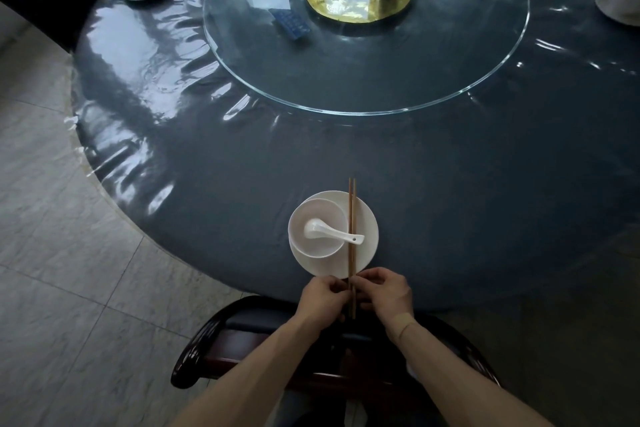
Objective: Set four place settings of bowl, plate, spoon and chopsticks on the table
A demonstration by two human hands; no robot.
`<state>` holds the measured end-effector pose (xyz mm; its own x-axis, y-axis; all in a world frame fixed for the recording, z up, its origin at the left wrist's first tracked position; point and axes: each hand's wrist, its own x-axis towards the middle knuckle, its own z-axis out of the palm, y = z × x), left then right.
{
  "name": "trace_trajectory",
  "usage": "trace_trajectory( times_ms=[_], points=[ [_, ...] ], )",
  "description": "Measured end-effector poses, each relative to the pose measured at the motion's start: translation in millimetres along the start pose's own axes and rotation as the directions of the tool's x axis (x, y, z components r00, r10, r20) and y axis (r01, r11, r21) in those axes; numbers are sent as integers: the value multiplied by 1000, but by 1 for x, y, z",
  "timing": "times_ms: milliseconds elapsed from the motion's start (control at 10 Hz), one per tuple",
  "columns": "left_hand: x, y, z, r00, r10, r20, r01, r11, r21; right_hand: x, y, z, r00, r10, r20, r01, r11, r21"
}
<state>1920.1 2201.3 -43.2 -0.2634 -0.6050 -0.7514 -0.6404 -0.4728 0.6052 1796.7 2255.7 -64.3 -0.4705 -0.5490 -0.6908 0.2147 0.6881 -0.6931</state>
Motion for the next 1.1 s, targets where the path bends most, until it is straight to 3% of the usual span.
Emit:
trace_trajectory(
  times_ms=[800,1000,1100],
  points=[
    [0,-1,-10,1000,3,8,-3,1000,-17,4,-3,-3,1000,8,-25,-7,1000,16],
    [-3,-6,-38,996,-48,-76,59,986,154,7,-19,-20,999,-21,-48,21,1000,-5],
    [0,-5,-57,977,-19,-213,58,982,180,13,-29,-30,997,-43,-59,41,999,-35]
  ],
)
